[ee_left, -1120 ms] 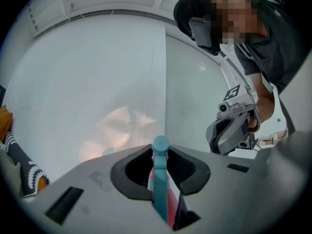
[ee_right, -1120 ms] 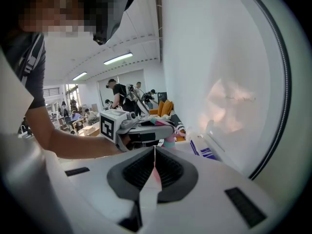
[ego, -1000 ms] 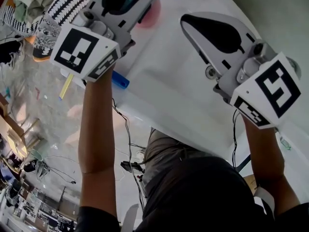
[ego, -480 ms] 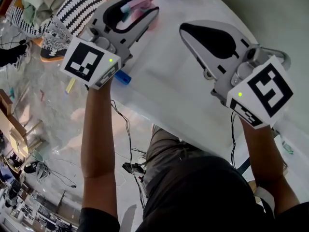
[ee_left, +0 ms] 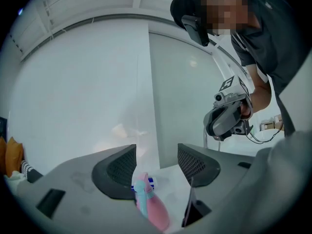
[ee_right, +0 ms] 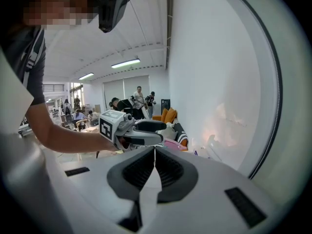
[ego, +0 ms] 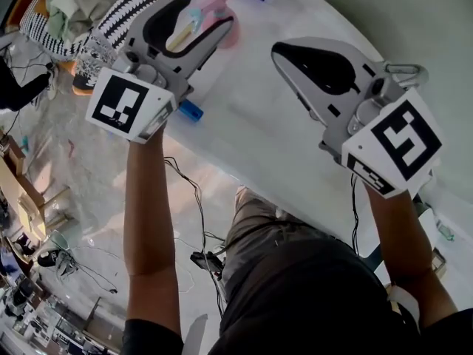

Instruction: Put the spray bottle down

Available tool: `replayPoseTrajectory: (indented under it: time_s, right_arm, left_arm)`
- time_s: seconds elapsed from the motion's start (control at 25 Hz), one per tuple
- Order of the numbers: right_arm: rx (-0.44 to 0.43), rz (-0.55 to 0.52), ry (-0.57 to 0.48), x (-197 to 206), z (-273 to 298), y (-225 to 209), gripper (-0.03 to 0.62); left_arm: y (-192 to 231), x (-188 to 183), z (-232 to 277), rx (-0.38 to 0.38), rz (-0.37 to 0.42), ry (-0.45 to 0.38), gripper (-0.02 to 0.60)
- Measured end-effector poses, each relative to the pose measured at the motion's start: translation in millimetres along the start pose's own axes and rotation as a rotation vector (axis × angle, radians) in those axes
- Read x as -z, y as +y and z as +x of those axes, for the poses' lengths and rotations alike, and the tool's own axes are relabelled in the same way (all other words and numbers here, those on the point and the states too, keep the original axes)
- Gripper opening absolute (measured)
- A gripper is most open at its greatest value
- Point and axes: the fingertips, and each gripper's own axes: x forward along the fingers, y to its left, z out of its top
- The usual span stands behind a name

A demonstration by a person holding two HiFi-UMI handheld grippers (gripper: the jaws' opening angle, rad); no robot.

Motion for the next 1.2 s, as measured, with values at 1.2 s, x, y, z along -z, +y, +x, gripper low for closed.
replayPoseTrajectory:
  time_s: [1.2]
  right_arm:
    - [-0.198, 0.051, -0.2, 2.4, -242.9, 161.4, 0.008]
  left_arm:
    - [-365.1, -182.1, -92.3, 0.37, -0.405, -0.212, 0.244]
